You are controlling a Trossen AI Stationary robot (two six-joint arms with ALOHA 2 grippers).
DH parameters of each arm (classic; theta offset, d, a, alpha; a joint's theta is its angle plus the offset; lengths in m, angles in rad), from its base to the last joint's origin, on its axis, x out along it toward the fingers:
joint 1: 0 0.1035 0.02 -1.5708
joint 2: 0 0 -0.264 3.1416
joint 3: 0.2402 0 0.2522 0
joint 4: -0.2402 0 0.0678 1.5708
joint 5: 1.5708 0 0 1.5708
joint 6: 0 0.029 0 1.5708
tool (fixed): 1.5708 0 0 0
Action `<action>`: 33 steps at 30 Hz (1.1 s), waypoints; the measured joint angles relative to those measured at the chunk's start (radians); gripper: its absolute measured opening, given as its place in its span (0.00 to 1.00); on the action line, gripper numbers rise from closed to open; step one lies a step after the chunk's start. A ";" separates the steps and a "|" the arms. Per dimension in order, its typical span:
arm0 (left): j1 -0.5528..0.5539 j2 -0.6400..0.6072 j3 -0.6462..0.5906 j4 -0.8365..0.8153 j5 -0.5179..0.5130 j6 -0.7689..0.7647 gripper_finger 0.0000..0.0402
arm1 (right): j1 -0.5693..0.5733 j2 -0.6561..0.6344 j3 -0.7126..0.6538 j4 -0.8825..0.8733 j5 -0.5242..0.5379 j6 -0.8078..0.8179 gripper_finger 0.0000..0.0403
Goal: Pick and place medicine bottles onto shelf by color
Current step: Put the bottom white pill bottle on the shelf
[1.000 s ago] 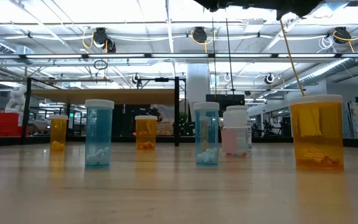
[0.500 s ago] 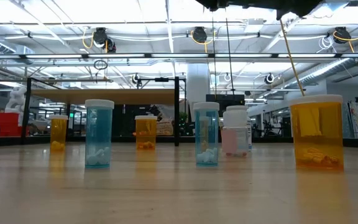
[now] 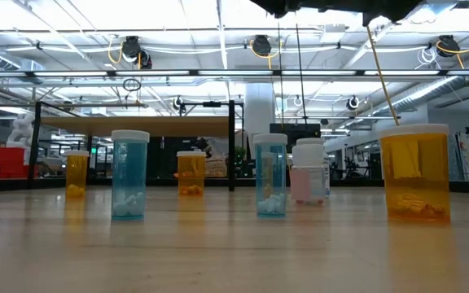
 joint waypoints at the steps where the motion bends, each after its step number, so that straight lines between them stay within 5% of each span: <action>1: 0.000 0.000 0.000 -0.001 0.000 -0.003 0.59 | 0.000 0.000 0.000 -0.006 0.007 0.000 0.71; 19: -0.001 -0.162 0.001 -0.154 -0.098 -0.169 0.59 | -0.001 -0.018 -0.001 -0.183 0.330 -0.149 0.82; 33: 0.204 -0.374 0.002 -0.221 -0.194 -0.258 0.58 | -0.001 -0.019 -0.004 -0.212 0.336 -0.223 0.82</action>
